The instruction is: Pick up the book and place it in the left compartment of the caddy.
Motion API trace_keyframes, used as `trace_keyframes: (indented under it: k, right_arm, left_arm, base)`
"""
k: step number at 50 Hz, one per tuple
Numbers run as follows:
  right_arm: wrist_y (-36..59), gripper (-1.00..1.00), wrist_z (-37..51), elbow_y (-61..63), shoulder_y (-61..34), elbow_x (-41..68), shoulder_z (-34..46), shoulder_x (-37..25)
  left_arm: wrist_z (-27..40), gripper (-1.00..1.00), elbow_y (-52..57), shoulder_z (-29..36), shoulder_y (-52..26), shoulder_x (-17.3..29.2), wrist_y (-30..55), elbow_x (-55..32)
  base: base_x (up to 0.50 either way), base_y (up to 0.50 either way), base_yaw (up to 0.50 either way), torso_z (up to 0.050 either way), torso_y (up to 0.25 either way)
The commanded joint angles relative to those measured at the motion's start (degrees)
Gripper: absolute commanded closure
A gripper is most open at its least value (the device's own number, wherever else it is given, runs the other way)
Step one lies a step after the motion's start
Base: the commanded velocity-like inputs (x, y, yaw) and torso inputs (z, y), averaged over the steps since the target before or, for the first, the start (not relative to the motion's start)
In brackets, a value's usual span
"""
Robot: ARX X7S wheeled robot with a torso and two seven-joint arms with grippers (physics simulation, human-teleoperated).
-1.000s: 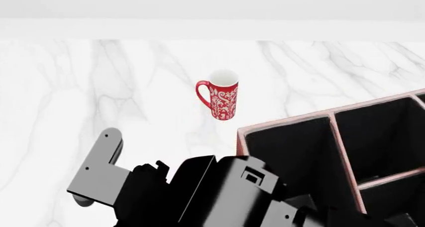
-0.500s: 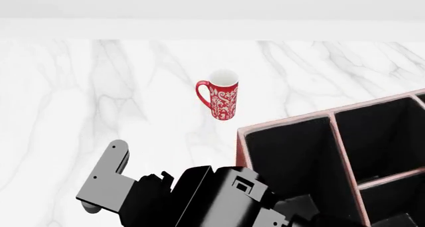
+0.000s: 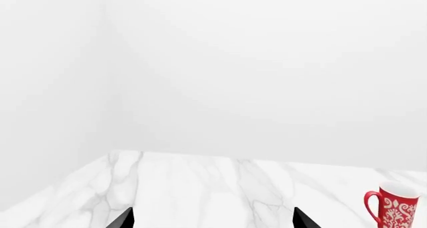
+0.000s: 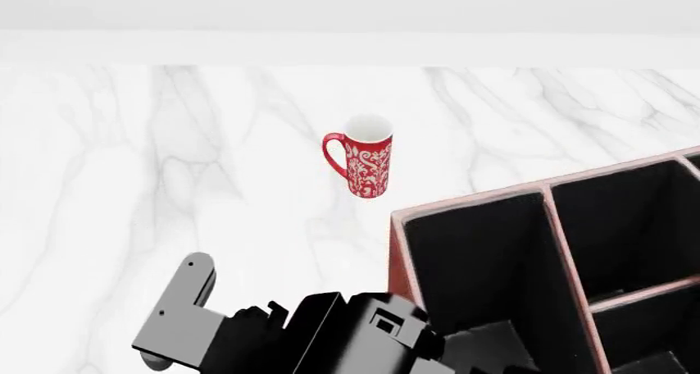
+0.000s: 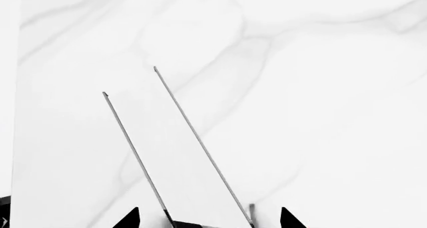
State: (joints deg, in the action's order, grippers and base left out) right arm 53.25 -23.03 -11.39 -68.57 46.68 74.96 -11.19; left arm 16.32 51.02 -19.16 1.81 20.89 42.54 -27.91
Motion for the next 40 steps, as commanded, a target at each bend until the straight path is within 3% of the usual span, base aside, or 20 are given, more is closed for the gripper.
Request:
trace_keyframes:
  k: [1, 36, 37, 40]
  right_arm:
    - [-0.7, -1.0, -0.88, -0.5, 0.47, -0.58, 1.18, 0.19]
    - [-3.71, -1.0, -1.33, -3.66, 1.62, -2.49, 2.34, 1.04]
    - [-3.88, 1.0, -1.36, -3.91, 1.66, -2.69, 2.47, 1.06]
    - [-4.22, 1.0, -1.38, -4.07, 1.72, -2.89, 2.54, 1.02]
  left_arm:
    - [0.26, -1.0, 0.14, -0.01, 0.11, 0.26, -0.06, -0.34]
    - [0.91, -1.0, 0.32, -0.09, 0.6, 0.84, -0.86, -1.11]
    - [0.95, -1.0, 0.36, -0.01, 0.63, 0.86, -0.86, -1.09]
    - [0.97, -1.0, 0.32, 0.03, 0.64, 0.94, -0.93, -1.14]
  base:
    - [0.0, 0.0, 0.0, 0.0, 0.0]
    - [0.0, 0.0, 0.0, 0.0, 0.0]
    - [0.0, 0.0, 0.0, 0.0, 0.0]
    - [0.0, 0.0, 0.0, 0.0, 0.0]
